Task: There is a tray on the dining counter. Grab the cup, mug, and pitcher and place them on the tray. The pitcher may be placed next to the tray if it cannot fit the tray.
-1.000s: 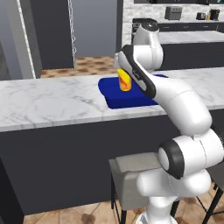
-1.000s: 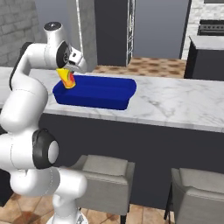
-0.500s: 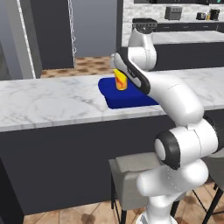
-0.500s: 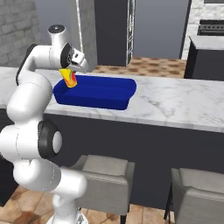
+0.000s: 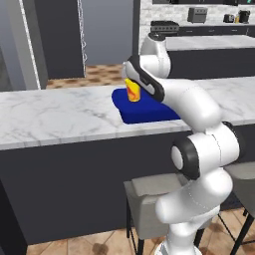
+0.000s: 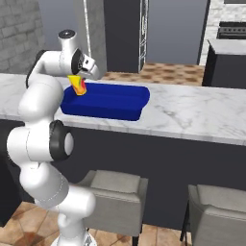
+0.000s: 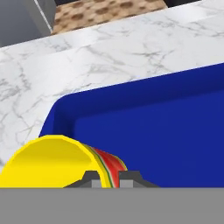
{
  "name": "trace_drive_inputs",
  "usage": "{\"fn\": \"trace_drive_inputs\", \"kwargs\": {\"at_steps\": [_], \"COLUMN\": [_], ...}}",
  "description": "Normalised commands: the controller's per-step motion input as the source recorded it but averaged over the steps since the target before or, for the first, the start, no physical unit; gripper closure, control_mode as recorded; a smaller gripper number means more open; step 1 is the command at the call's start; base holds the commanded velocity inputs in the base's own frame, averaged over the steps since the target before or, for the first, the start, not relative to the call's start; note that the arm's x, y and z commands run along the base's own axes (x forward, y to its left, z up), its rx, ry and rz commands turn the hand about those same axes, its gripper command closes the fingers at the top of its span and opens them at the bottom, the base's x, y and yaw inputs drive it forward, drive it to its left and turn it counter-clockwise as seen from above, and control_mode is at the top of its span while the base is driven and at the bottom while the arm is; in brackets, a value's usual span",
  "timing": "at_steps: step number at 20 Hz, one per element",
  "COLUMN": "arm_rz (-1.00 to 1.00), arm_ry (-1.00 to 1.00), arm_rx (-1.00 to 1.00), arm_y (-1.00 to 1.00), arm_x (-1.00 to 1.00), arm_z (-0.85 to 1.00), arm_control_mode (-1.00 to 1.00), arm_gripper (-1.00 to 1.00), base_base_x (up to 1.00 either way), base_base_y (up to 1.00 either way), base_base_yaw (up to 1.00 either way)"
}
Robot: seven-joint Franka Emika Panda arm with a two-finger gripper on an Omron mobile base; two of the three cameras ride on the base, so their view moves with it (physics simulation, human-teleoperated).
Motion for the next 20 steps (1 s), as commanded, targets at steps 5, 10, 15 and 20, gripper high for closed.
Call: {"fn": "trace_drive_inputs", "kwargs": {"at_steps": [5, 10, 15, 20], "arm_rz": [0.0, 0.0, 0.0, 0.0], "arm_ry": [0.0, 0.0, 0.0, 0.0], "arm_rx": [0.07, 0.06, 0.01, 0.0], "arm_y": [0.0, 0.0, 0.06, 0.08], "arm_x": [0.32, 0.28, 0.3, 0.21], "arm_z": [-0.21, -0.22, -0.21, -0.21], "arm_control_mode": [-1.0, -1.0, -1.0, -1.0], "arm_gripper": [1.0, 1.0, 1.0, 1.0], "base_base_x": [0.0, 0.0, 0.0, 0.0], "base_base_y": [0.0, 0.0, 0.0, 0.0], "base_base_yaw": [0.0, 0.0, 0.0, 0.0]}}
